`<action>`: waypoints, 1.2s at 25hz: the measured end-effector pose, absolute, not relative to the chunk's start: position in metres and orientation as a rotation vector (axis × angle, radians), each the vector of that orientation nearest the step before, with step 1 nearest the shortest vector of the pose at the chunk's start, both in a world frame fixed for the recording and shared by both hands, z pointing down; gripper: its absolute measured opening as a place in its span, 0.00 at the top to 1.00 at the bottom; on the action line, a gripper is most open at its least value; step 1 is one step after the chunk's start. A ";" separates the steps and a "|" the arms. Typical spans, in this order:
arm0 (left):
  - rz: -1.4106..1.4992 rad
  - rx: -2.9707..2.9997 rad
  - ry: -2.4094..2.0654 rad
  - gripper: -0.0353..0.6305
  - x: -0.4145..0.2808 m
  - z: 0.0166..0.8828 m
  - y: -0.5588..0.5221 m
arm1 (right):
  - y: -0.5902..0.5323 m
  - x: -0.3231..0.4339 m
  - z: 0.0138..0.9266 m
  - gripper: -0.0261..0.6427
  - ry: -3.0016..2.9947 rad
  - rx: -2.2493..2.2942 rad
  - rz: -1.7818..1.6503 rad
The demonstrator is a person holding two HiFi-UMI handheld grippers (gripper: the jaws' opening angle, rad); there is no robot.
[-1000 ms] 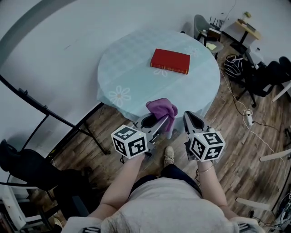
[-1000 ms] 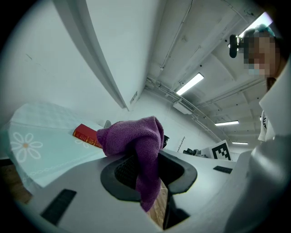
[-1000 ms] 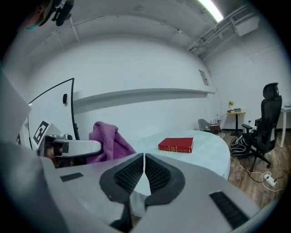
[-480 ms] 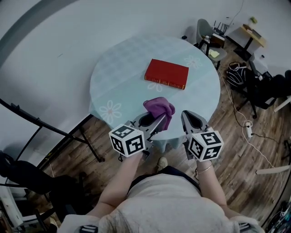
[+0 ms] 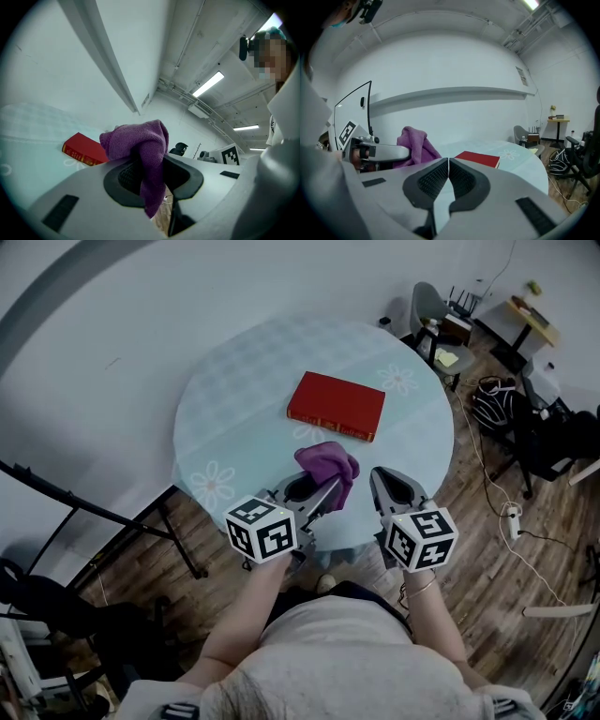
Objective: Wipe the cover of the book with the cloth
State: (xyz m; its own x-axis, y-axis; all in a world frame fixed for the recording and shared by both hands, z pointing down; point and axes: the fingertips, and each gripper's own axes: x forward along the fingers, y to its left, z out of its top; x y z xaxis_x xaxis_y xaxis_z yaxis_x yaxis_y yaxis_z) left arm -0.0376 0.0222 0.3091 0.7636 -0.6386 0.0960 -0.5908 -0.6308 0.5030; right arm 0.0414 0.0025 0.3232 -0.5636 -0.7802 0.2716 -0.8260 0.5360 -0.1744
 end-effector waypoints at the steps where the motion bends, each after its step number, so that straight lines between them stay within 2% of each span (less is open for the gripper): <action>1: -0.121 2.440 -0.920 0.78 -0.034 0.310 0.020 | 0.001 0.044 0.324 0.93 -2.609 1.376 0.426; 9: -0.095 2.441 -0.894 0.78 -0.014 0.315 0.014 | -0.009 0.062 0.330 0.93 -2.605 1.394 0.461; 30: -0.077 2.396 -0.862 0.78 -0.025 0.326 -0.038 | -0.053 0.066 0.348 0.93 -2.547 1.461 0.551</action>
